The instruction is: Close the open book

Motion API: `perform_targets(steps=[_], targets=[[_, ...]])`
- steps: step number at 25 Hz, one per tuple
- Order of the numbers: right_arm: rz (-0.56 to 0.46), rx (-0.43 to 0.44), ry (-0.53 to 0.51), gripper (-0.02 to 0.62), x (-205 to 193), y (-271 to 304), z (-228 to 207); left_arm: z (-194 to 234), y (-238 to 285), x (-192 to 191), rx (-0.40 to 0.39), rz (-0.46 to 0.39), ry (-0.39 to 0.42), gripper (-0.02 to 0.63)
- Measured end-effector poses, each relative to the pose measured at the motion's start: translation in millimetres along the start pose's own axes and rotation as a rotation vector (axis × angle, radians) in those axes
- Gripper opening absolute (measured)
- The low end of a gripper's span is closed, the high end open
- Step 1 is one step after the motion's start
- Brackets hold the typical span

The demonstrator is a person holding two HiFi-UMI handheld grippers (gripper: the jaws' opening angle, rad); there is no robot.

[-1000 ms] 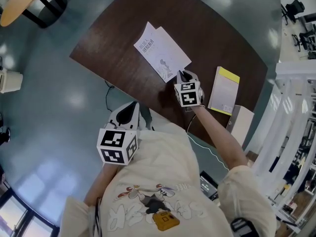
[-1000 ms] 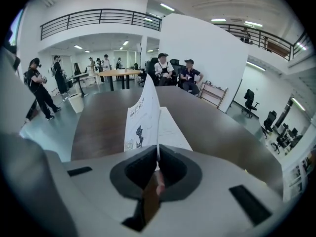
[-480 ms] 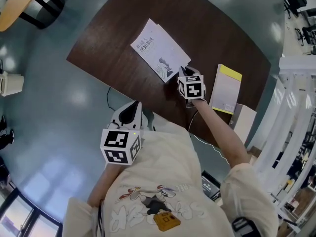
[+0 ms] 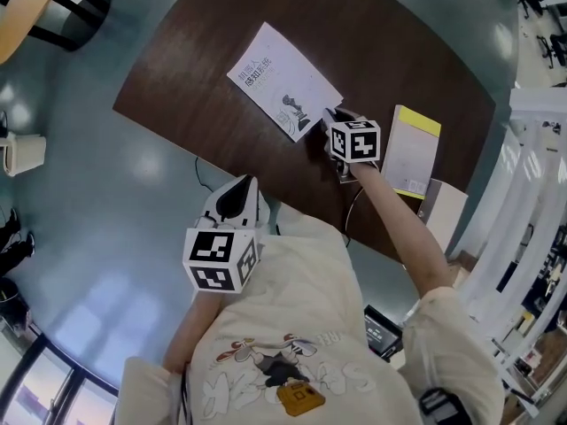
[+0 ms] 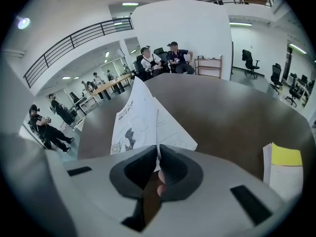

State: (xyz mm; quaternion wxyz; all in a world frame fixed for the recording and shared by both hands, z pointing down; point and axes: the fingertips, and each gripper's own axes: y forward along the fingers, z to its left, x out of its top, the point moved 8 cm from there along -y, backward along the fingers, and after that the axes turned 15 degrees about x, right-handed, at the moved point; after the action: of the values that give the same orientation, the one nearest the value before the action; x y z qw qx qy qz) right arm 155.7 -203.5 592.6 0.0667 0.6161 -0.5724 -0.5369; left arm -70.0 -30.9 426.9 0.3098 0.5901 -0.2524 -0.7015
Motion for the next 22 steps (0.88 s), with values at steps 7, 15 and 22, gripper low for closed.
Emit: perform_targets(steps=[7, 15, 22], targets=[[-0.018, 0.053, 0.064, 0.029, -7, 6, -12, -12, 24, -2, 0.001, 0.024, 0.024, 0.006], [-0.046, 0.092, 0.137, 0.032, -13, 10, -25, -29, 56, 0, 0.009, 0.036, 0.060, 0.006], [-0.048, 0.115, 0.227, 0.037, -19, 16, -39, -40, 74, 0, 0.002, 0.063, 0.077, 0.006]])
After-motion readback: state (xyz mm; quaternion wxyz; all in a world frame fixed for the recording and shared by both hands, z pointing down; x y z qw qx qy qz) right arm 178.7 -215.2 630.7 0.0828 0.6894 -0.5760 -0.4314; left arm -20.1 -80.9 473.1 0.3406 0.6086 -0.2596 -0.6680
